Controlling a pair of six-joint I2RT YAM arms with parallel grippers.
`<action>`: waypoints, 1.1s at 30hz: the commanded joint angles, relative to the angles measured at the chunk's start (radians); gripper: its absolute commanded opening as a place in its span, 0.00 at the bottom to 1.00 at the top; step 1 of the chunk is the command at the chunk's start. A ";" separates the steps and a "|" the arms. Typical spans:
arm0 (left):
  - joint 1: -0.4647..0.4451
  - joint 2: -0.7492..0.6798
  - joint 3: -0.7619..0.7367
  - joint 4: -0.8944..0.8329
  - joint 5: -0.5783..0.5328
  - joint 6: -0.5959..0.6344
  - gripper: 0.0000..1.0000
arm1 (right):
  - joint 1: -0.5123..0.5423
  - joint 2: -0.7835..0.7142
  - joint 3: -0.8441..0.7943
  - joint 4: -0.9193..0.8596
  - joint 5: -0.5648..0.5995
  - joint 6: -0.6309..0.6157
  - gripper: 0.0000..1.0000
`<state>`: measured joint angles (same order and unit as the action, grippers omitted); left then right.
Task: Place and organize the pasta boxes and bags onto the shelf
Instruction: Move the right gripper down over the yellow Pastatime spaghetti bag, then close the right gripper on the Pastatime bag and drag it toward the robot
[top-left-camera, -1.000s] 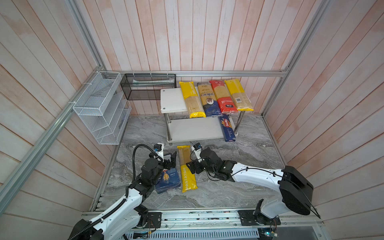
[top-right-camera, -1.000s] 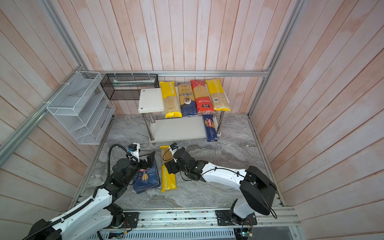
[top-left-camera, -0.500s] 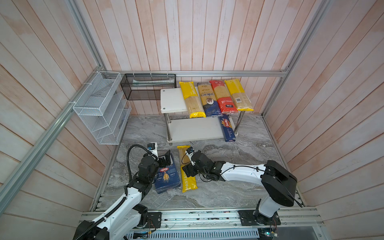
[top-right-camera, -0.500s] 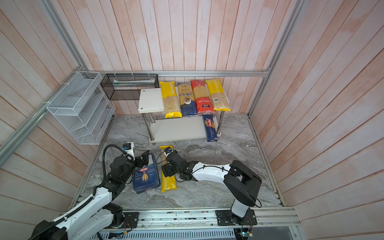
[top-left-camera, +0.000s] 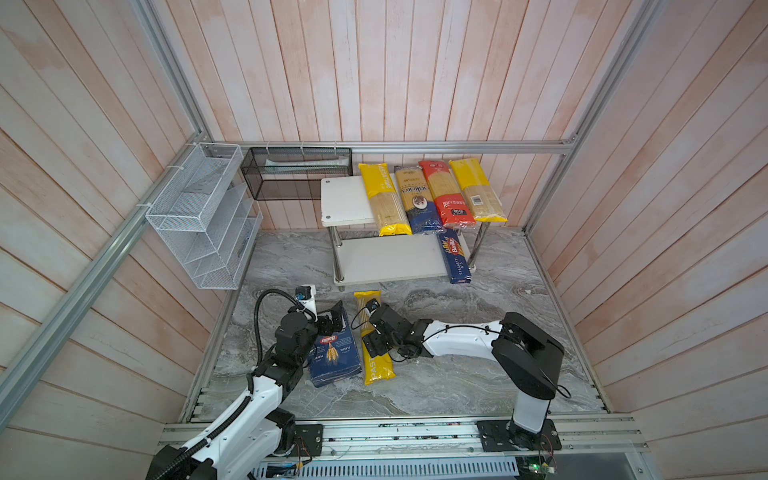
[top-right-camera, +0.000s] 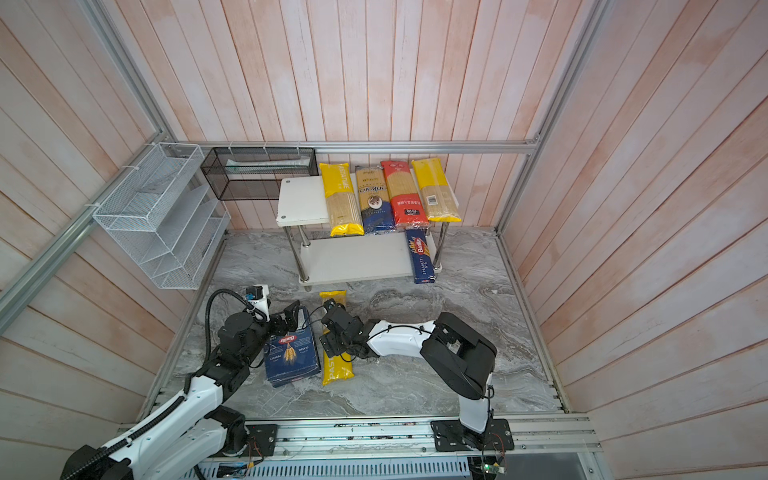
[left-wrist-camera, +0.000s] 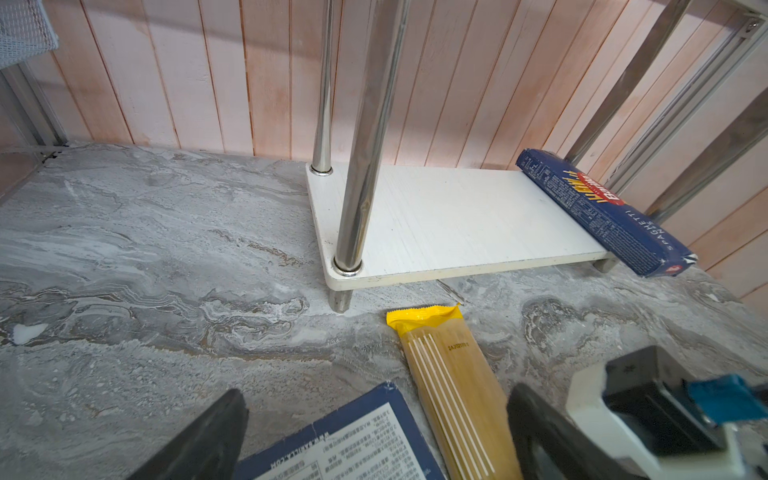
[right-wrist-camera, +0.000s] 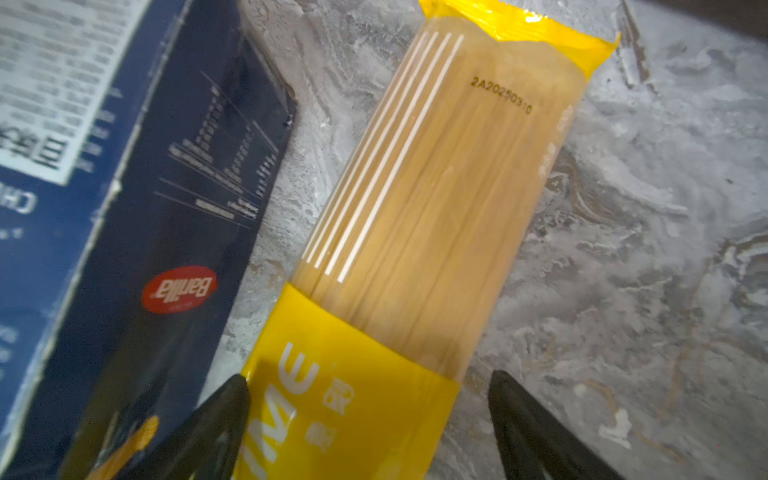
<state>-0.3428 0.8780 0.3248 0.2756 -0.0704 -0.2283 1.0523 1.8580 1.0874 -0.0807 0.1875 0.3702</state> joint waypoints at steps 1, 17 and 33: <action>0.004 0.003 -0.006 0.007 0.015 0.017 1.00 | 0.003 0.035 0.025 -0.044 0.059 0.007 0.90; 0.004 0.010 -0.001 0.005 0.026 0.019 1.00 | -0.075 -0.198 -0.224 0.027 0.025 0.016 0.92; 0.004 0.013 0.001 0.005 0.023 0.019 1.00 | -0.066 -0.208 -0.310 0.120 -0.053 -0.132 0.96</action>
<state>-0.3428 0.8875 0.3248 0.2760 -0.0559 -0.2214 0.9821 1.6260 0.7845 0.0578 0.1181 0.2611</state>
